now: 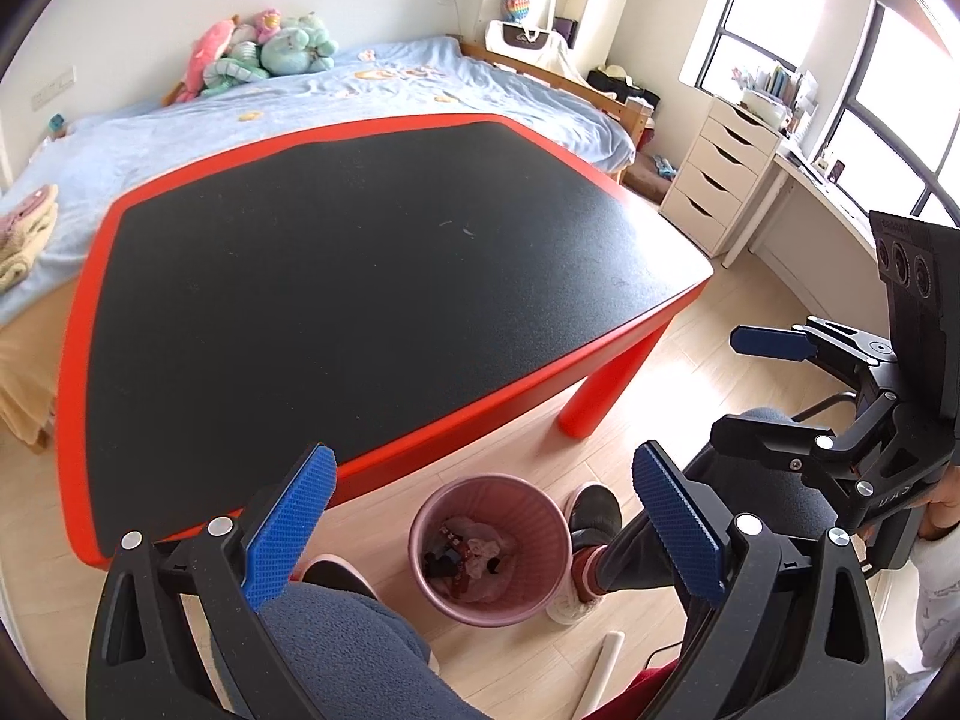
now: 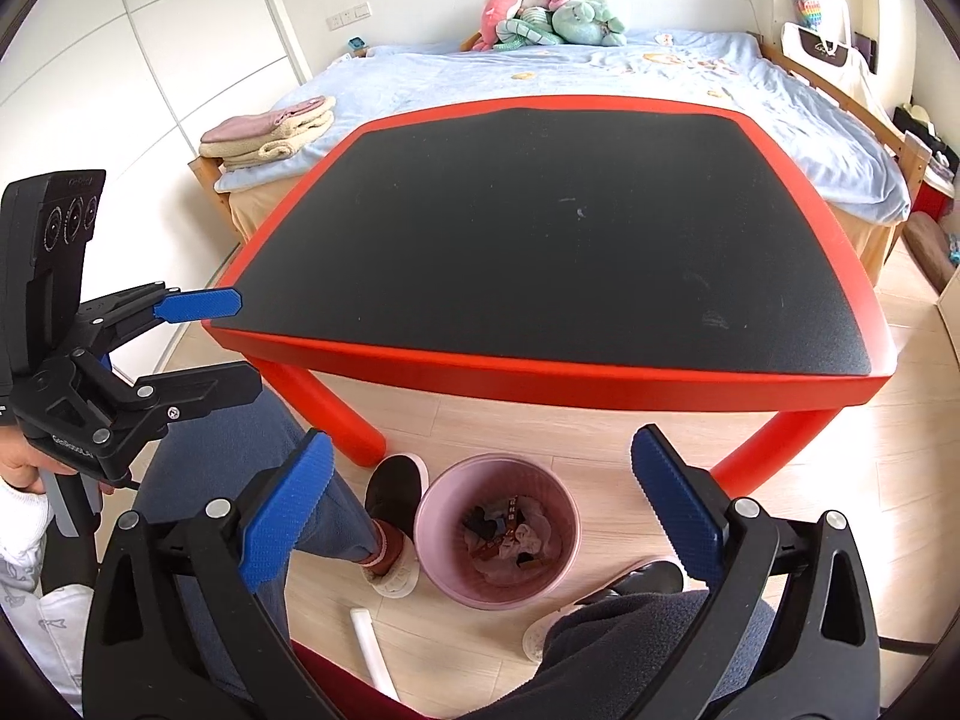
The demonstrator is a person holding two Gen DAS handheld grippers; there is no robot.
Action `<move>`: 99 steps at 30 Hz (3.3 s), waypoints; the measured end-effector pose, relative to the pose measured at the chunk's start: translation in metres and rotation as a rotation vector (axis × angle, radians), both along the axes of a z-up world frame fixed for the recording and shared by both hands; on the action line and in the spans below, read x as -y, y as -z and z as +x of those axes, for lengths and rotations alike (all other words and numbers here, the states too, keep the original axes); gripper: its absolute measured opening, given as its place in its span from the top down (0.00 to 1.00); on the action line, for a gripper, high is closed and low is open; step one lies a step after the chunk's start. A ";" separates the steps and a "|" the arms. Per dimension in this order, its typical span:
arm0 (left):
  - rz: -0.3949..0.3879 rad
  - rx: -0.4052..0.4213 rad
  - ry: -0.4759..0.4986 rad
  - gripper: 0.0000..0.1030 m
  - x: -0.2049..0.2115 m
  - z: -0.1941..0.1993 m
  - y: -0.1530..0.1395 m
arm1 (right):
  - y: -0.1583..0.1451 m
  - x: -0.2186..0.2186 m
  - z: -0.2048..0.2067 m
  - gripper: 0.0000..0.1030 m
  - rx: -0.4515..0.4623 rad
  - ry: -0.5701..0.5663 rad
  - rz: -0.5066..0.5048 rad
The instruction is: Collect trash
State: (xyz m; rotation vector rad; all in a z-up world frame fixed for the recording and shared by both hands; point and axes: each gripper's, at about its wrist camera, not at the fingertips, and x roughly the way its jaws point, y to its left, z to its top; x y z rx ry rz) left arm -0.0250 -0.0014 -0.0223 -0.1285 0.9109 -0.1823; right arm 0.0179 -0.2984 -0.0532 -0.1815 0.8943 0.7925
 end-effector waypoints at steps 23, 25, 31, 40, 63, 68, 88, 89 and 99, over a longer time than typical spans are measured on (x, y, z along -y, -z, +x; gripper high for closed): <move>0.028 0.075 -0.138 0.06 -0.049 0.050 -0.033 | -0.060 -0.056 0.082 0.04 0.126 -0.004 0.029; 0.020 0.067 -0.138 0.06 -0.050 0.052 -0.032 | -0.059 -0.058 0.085 0.04 0.124 -0.007 0.028; 0.032 0.073 -0.152 0.06 -0.049 0.055 -0.033 | -0.055 -0.062 0.087 0.04 0.120 -0.011 0.017; 0.030 0.073 -0.158 0.06 -0.048 0.058 -0.035 | -0.047 -0.064 0.090 0.04 0.108 -0.008 0.002; 0.030 0.069 -0.159 0.06 -0.049 0.058 -0.033 | -0.044 -0.066 0.091 0.04 0.106 -0.005 -0.005; 0.033 0.069 -0.157 0.06 -0.049 0.059 -0.032 | -0.044 -0.066 0.090 0.04 0.106 -0.005 -0.005; 0.040 0.064 -0.159 0.06 -0.050 0.060 -0.030 | -0.043 -0.066 0.091 0.04 0.105 -0.009 -0.010; 0.040 0.063 -0.159 0.06 -0.050 0.060 -0.030 | -0.043 -0.066 0.091 0.04 0.105 -0.009 -0.010; 0.046 0.059 -0.155 0.06 -0.048 0.061 -0.027 | -0.043 -0.066 0.091 0.04 0.104 -0.009 -0.010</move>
